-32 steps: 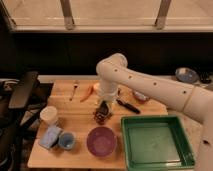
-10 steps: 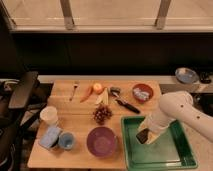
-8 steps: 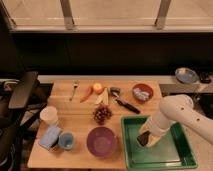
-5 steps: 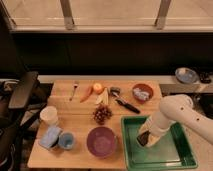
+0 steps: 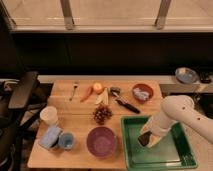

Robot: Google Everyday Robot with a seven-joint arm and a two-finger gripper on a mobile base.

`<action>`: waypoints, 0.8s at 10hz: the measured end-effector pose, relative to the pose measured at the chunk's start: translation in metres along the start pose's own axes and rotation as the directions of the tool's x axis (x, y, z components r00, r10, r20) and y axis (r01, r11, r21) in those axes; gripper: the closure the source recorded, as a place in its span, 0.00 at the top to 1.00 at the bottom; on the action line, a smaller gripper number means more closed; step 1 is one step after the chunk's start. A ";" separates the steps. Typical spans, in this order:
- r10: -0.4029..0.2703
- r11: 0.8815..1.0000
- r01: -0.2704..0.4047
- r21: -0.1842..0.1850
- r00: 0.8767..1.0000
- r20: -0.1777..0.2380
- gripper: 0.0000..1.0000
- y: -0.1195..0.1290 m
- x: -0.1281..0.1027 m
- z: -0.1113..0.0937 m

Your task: Wipe tray with eraser

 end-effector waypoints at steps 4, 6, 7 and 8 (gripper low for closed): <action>0.014 1.000 -0.014 -0.012 1.000 0.024 0.02 0.008 0.019 0.008; 0.033 0.999 -0.032 -0.024 0.999 0.034 0.02 0.010 0.030 0.011; 0.039 0.999 -0.038 -0.031 0.998 0.040 0.02 0.010 0.034 0.014; 0.044 0.998 -0.042 -0.040 0.998 0.046 0.02 0.008 0.038 0.017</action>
